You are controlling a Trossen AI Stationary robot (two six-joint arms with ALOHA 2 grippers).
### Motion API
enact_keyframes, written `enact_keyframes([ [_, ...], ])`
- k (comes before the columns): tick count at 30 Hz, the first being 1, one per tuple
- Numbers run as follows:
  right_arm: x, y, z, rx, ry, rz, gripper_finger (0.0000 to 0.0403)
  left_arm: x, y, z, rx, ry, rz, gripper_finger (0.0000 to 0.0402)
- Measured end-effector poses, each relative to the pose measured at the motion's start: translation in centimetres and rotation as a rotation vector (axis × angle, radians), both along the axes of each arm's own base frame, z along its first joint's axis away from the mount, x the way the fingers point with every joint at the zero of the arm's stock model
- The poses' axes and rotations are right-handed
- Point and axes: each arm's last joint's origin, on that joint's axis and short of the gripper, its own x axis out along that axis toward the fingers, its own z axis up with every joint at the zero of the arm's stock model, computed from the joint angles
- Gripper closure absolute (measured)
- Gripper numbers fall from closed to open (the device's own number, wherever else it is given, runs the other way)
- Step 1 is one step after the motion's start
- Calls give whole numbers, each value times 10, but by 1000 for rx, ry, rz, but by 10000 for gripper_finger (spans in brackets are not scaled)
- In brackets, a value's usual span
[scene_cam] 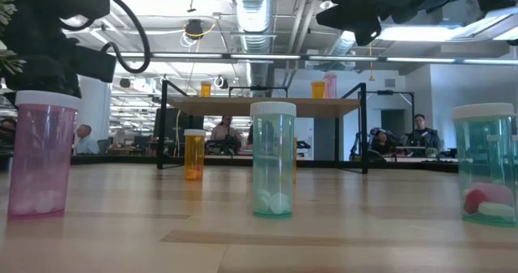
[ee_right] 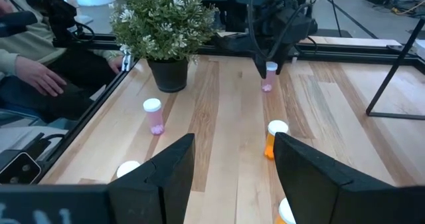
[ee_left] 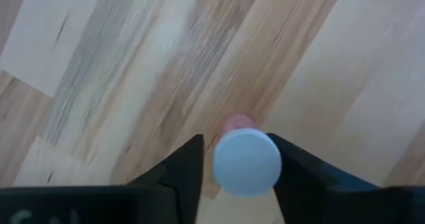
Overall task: Pick and place medicine bottles onto shelf by color
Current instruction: Put the top small pink pill bottle on the shelf
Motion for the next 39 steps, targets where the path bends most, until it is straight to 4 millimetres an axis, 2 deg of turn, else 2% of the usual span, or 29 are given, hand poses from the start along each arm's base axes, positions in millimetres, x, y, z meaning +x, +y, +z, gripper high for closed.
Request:
enact_keyframes([
  [5, 0, 0, 0, 0, 0, 0, 178, 1, 4, 4, -4, -7, -4, 314],
  [10, 0, 0, 0, -3, 0, 1, 178, 5, 7, 30, -17, -116, -31, 326],
  [15, 0, 0, 0, -3, 0, 0, 178, 5, 17, 68, 33, -228, -32, 300],
  [18, 0, -1, 0, -2, -2, -2, 178, 9, 27, 95, 85, -273, -25, 299],
  [25, 2, -4, 1, -1, -4, -16, 178, 25, 60, 163, 187, -359, -75, 316],
  [28, 3, -4, 4, 1, -12, -17, 178, 32, 78, 183, 222, -344, -82, 308],
  [31, 3, -3, 5, -3, -16, -15, 178, 44, 97, 195, 238, -322, -90, 296],
  [34, 4, -3, 6, -3, -17, -15, 178, 57, 118, 198, 239, -285, -97, 290],
  [39, 3, -3, 5, -1, -13, -16, 178, 79, 154, 191, 208, -220, -105, 289],
])
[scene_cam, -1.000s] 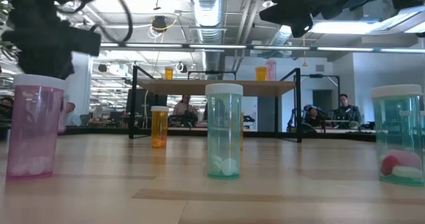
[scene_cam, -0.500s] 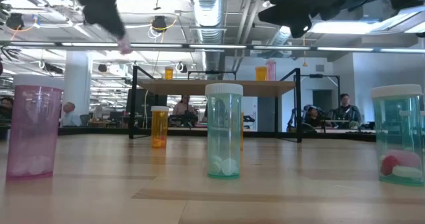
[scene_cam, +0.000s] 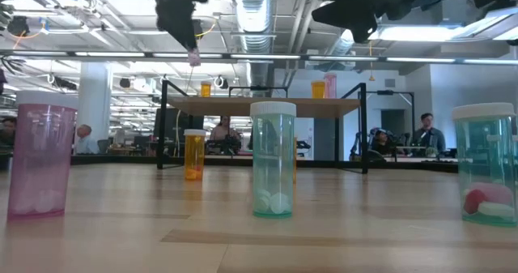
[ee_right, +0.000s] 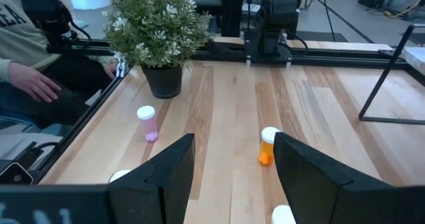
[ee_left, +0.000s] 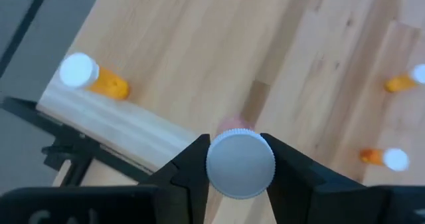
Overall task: Pick and place medicine bottles onto shelf by color
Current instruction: Put the top small pink pill bottle on the shelf
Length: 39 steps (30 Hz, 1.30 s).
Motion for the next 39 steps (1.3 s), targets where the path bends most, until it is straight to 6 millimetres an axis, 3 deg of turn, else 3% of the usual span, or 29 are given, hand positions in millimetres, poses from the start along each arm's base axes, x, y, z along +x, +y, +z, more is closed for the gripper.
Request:
enact_keyframes([
  [7, 0, 0, 0, 2, 1, 1, 178, 17, 43, -18, -86, 63, 16, 288],
  [15, 0, 0, 0, 4, 2, 0, 178, 14, 71, -38, -132, 147, 82, 288],
  [22, 0, 0, 0, 4, 2, 0, 178, 13, 73, -38, -132, 141, 88, 283],
  [39, 0, 0, 0, 1, 2, 1, 178, 14, 73, -36, -108, 128, 98, 214],
])
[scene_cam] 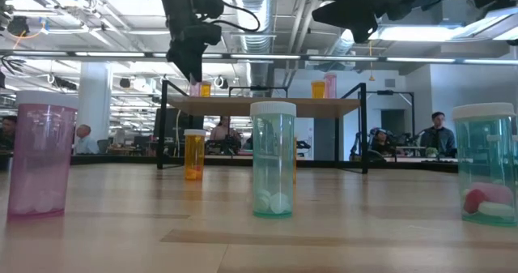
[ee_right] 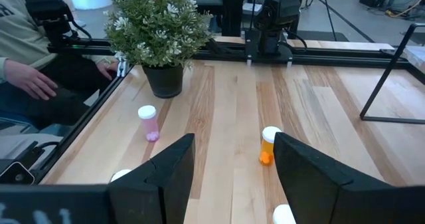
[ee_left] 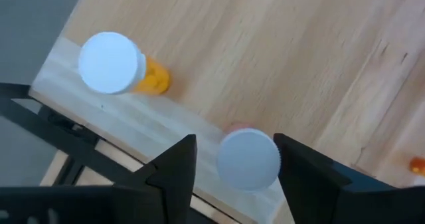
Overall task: Pick and place medicine bottles onto shelf by color
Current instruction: Put the top small pink pill bottle on the shelf, then put the top small green pill bottle on the shelf
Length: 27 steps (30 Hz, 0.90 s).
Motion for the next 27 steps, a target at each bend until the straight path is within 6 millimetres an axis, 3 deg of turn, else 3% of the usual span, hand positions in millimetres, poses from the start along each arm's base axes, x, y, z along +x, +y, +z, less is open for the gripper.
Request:
enact_keyframes([
  [11, 0, 0, 0, 0, 0, 0, 178, -28, -18, 39, 123, -92, 19, 168],
  [20, 0, 0, 0, 17, 0, -4, 178, -63, -53, 87, 177, -464, -115, 161],
  [23, 0, 1, 0, 34, 2, -7, 178, -77, -70, 91, 215, -588, -175, 161],
  [27, -1, 2, 0, 37, 3, 0, 178, -96, -94, 76, 246, -720, -228, 161],
])
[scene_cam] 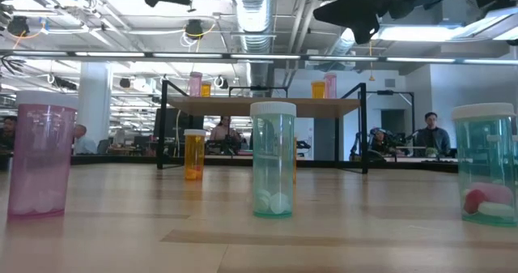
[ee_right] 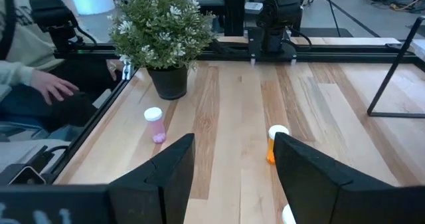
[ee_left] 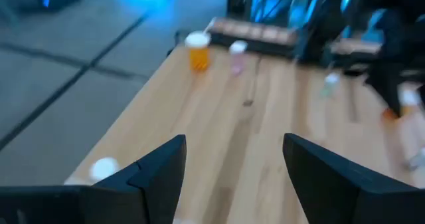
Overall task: Pick and place medicine bottles onto shelf by color
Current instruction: Put the top small green pill bottle on the shelf
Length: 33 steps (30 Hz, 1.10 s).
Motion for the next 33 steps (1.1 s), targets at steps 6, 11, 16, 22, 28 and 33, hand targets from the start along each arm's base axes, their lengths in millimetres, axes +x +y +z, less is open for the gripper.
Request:
enact_keyframes([
  [6, -2, -3, -2, 17, 69, -20, 178, -14, -35, -52, -17, -266, -108, 161],
  [11, -1, -8, 12, 42, 299, -84, 178, -15, -55, -92, 14, -427, -158, 161],
  [16, -14, -9, 16, 63, 580, -163, 178, -18, -69, -116, 10, -431, -149, 161],
  [22, -42, -10, 7, 133, 888, -341, 178, -13, -86, -133, 10, -444, -167, 161],
  [28, -68, -5, 6, 202, 1028, -415, 178, -11, -99, -139, -3, -454, -222, 161],
  [33, -92, -10, 16, 283, 952, -409, 178, -10, -105, -143, 6, -435, -222, 161],
])
